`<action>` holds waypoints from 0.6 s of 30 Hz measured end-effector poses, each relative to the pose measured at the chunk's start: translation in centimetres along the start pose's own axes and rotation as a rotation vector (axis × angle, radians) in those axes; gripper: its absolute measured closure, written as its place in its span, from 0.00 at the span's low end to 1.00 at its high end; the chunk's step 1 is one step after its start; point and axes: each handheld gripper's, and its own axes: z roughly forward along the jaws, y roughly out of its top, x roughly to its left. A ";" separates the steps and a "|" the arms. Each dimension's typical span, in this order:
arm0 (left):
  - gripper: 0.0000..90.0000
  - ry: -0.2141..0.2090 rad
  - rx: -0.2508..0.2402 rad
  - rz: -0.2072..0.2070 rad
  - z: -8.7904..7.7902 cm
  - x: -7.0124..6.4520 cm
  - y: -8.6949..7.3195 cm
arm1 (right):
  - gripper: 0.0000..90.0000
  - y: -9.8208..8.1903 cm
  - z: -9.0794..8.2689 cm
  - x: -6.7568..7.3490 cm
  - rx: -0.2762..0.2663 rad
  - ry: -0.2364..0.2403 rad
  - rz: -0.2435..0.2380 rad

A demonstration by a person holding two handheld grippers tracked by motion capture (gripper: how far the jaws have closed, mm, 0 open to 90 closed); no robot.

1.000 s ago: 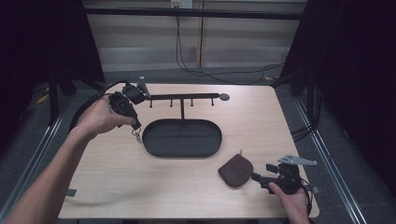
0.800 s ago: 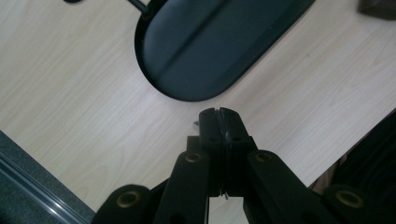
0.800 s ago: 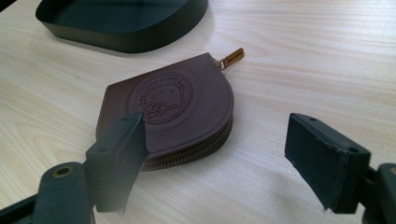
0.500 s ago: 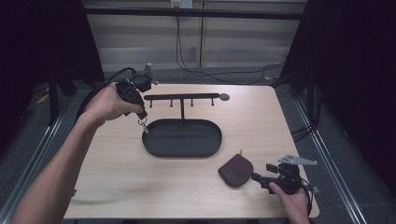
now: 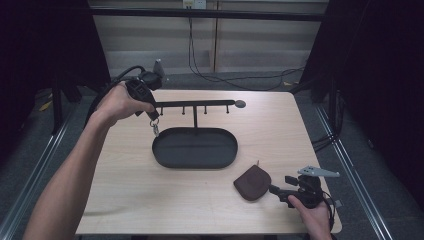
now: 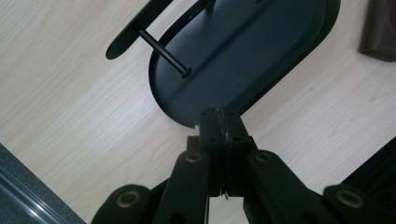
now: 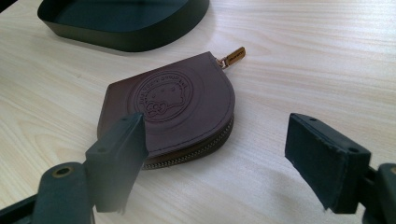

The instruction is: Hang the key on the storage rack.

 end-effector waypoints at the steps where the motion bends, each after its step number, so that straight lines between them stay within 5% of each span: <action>1: 1.00 -0.003 -0.001 0.001 0.0 0.1 0.1 | 0.23 0.0 0.0 0.0 -0.001 -0.001 0.001; 18: 1.00 0.006 -0.017 -0.033 1.2 0.9 1.6 | 0.23 0.0 0.0 0.0 0.001 0.008 -0.007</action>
